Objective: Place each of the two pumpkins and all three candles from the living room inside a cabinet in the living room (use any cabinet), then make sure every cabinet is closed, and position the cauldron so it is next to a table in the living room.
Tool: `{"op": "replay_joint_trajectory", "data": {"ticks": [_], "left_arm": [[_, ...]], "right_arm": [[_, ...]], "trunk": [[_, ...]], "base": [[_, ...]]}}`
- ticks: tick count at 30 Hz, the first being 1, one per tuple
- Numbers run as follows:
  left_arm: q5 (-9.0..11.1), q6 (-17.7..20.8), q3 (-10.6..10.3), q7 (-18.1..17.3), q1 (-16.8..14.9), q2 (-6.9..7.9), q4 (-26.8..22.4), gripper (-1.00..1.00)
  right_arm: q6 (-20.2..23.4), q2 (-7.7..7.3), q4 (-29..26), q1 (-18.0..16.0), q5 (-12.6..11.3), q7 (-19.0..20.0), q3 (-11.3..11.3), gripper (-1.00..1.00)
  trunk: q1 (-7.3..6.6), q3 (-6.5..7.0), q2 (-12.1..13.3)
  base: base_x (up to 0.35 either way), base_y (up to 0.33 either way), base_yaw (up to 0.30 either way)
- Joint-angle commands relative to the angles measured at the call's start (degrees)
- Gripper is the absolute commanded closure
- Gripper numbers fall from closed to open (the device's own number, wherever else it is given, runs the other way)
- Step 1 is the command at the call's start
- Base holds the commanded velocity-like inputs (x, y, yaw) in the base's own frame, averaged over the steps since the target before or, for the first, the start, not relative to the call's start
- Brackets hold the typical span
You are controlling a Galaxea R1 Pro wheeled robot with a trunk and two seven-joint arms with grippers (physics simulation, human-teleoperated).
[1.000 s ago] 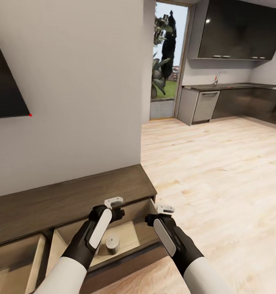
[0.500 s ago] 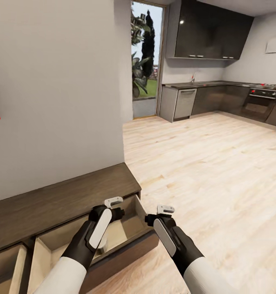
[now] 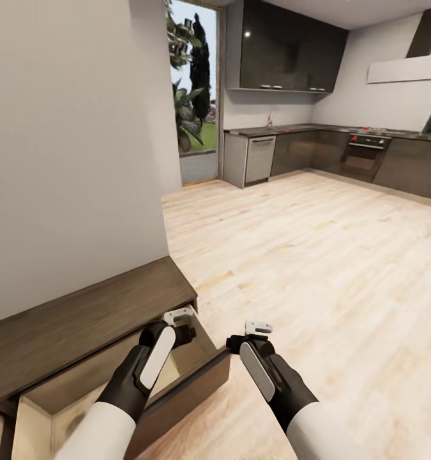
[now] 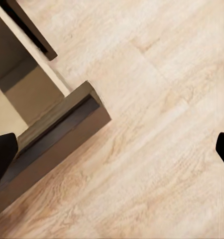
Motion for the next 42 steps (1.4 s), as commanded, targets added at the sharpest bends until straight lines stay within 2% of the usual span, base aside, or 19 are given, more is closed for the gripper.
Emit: {"op": "replay_joint_trajectory", "data": {"ticks": [1,42], "left_arm": [[0.6,0.1,-0.1,0.6,0.0,0.02,-0.1,-1.0],[0.4,0.0,-0.3,0.3,0.0,0.02,-0.1,-1.0]], "right_arm": [[0.1,0.0,0.0,-0.1,-0.5,-0.5,0.1,-1.0],[0.2,0.0,0.0,-0.1,-0.4,-0.5,0.2,-1.0]], "trunk": [[-0.01,-0.07,0.0],[-0.01,-0.48,0.0]], "base": [[0.0,0.0,-0.272],[0.0,0.0,-0.273]]}}
